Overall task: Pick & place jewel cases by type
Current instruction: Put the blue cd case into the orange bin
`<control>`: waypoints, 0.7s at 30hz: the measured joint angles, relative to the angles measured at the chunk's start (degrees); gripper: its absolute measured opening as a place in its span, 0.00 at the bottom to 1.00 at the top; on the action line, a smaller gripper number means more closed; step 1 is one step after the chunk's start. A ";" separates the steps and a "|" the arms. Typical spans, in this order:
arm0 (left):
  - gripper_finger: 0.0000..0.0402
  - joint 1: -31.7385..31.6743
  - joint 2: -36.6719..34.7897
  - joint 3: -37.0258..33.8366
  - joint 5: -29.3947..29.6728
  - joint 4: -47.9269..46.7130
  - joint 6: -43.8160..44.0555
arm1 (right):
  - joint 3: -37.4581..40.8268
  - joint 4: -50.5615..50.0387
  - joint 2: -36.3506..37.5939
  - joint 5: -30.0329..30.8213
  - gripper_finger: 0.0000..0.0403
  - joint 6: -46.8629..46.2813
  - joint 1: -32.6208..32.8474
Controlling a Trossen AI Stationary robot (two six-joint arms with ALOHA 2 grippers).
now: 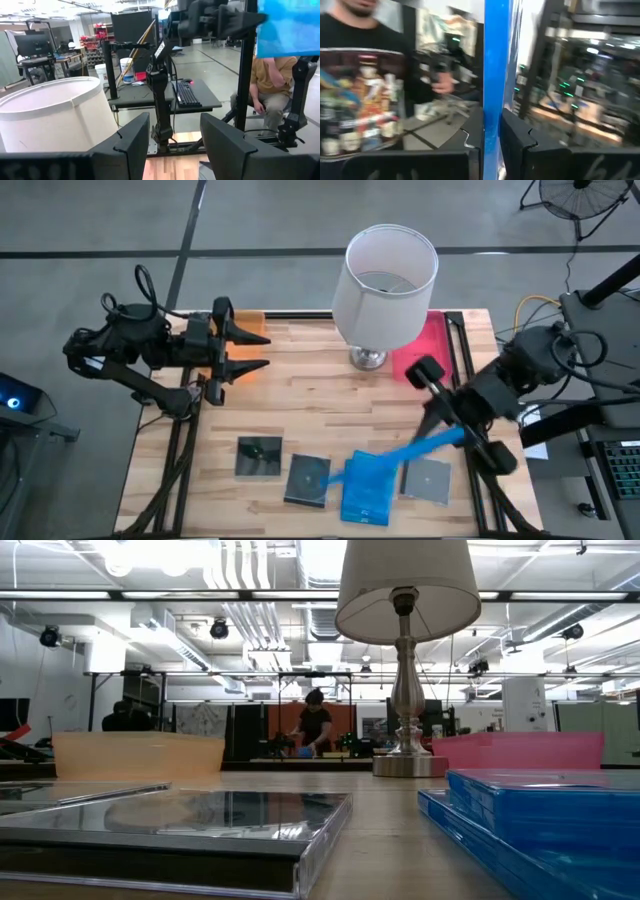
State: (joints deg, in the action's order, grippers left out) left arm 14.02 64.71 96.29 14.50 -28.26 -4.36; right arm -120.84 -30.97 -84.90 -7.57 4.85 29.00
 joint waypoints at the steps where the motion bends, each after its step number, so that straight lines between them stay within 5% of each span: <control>1: 0.40 0.00 0.00 0.00 -0.02 0.33 -0.01 | 0.00 -0.42 0.01 0.84 0.07 -0.20 -0.59; 9: 0.40 -0.02 0.02 0.06 -2.11 2.94 0.33 | -0.02 -4.23 0.02 16.44 0.07 -8.12 -5.37; 21: 0.40 -0.07 0.43 0.57 -2.61 4.98 0.14 | 0.13 -6.88 -0.21 16.63 0.07 -12.14 -10.56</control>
State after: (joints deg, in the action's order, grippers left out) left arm 13.96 65.14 96.86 11.90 -23.28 -4.22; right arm -120.70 -37.84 -85.11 9.06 -7.29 18.44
